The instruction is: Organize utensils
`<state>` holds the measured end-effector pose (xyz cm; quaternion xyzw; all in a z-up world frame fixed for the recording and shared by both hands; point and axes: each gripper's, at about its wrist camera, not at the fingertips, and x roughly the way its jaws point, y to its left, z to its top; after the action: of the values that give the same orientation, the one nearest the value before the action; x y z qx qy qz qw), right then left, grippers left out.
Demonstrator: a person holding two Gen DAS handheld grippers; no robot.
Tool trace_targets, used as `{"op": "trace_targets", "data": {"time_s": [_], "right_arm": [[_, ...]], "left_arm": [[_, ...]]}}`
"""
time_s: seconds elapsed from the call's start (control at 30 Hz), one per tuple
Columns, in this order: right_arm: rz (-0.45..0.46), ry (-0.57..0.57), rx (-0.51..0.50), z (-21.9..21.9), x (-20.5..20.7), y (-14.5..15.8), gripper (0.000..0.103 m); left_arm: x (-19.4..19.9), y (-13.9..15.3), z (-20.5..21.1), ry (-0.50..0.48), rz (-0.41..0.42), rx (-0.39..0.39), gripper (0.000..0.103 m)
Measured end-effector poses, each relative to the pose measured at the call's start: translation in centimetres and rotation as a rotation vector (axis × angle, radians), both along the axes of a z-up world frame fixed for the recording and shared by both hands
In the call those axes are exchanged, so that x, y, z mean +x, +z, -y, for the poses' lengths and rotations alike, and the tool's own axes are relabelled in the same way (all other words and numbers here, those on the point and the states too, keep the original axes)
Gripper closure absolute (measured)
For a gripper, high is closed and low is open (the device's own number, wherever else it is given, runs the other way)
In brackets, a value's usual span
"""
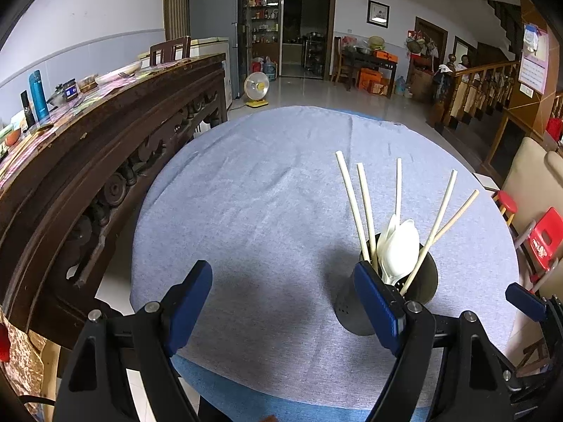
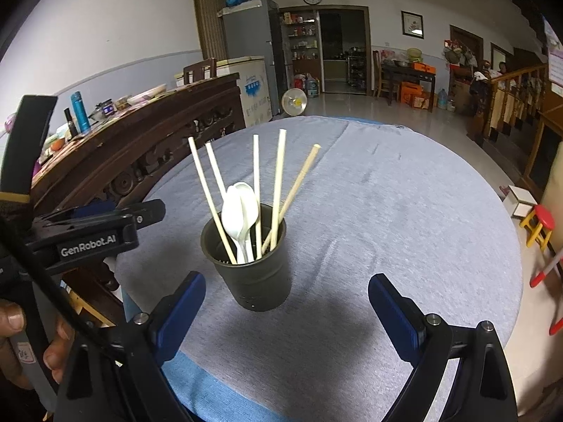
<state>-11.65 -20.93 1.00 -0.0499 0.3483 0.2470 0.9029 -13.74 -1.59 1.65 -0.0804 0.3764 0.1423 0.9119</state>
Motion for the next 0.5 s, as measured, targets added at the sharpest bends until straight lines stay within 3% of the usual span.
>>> {"op": "trace_targets", "data": {"time_s": [0.5], "right_arm": [[0.005, 0.021, -0.016, -0.62, 0.24, -0.03, 0.007]], "left_arm": [[0.48, -0.31, -0.13, -0.018, -0.019, -0.022, 0.020]]}}
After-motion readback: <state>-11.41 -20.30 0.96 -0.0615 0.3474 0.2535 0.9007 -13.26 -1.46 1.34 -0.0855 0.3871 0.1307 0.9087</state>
